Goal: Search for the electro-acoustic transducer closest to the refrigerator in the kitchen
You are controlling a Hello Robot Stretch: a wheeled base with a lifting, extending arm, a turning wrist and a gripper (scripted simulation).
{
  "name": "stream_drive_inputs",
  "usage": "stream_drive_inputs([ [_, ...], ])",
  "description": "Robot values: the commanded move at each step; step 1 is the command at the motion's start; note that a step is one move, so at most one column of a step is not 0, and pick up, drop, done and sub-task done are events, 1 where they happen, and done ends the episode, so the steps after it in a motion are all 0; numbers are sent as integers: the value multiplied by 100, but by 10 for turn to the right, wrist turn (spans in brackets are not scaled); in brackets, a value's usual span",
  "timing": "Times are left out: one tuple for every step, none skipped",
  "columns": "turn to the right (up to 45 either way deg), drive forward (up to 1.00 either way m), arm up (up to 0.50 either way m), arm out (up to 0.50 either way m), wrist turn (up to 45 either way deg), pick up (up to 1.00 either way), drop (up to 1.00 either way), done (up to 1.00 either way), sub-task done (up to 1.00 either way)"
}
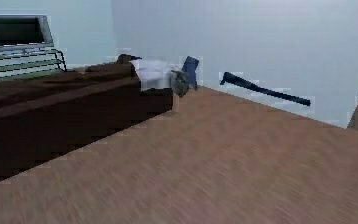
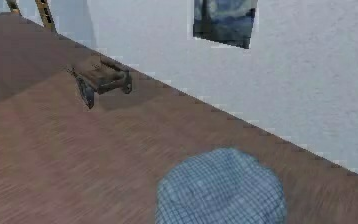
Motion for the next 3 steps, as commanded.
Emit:
stream_drive_inputs([
  [-450, 0, 0, 0, 0, 0, 0, 0, 0],
  [-450, 0, 0, 0, 0, 0, 0, 0, 0],
  [-60, 0, 0, 0, 0, 0, 0, 0, 0],
])
